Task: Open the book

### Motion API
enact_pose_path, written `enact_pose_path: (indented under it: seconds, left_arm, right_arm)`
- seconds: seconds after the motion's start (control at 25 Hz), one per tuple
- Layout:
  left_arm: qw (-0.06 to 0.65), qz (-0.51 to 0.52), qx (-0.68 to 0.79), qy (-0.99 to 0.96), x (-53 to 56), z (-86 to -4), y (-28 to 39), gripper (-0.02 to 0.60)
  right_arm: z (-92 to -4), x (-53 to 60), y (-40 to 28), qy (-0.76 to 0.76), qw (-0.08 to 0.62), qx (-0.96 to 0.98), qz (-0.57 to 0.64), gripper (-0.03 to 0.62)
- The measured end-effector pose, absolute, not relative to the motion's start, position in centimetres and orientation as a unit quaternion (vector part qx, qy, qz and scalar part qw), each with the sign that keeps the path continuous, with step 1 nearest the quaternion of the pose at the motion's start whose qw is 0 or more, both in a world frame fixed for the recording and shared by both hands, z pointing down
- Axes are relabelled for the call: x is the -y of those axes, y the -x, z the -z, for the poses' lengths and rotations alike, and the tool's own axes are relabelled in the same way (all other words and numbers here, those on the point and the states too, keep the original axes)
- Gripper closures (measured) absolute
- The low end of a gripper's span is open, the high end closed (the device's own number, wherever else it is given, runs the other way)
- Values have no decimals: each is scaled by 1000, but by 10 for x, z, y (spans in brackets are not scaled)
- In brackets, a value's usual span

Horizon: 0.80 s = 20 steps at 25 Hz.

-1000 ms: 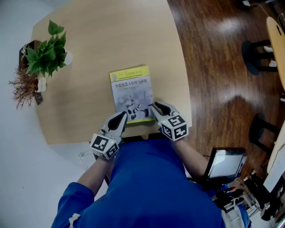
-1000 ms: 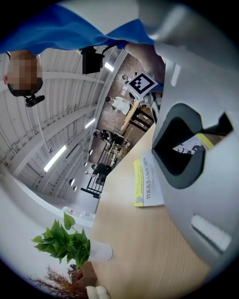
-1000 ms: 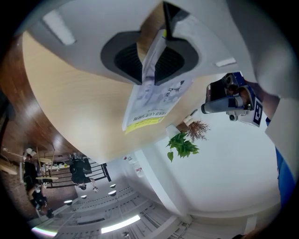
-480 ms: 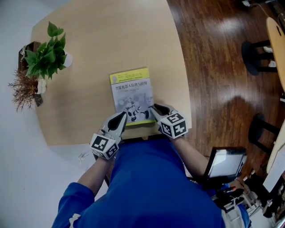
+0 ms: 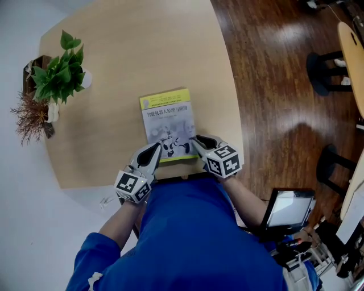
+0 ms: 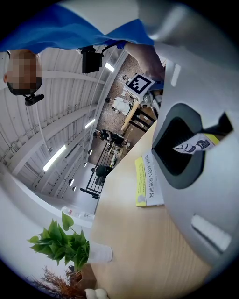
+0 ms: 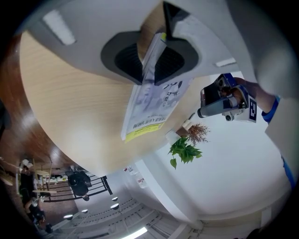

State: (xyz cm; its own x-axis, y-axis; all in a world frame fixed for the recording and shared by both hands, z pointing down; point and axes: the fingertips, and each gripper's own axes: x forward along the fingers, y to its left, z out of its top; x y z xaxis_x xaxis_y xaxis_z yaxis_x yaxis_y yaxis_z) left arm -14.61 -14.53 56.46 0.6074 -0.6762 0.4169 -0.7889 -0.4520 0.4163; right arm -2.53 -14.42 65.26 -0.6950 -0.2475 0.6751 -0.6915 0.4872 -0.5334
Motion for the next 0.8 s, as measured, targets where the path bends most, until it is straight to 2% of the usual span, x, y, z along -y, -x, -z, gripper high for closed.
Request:
enact_pose_path:
  seconds: [0.48,0.8]
  left_arm:
    - [287,-90,428,-852,147,-557,144,575]
    - [281,-89,429,-854,142,-553,146,575]
  right_arm:
    - [-642,121,20,-257,244,809,-468,520]
    - [-646,102,15,-231,259,800,-489,526]
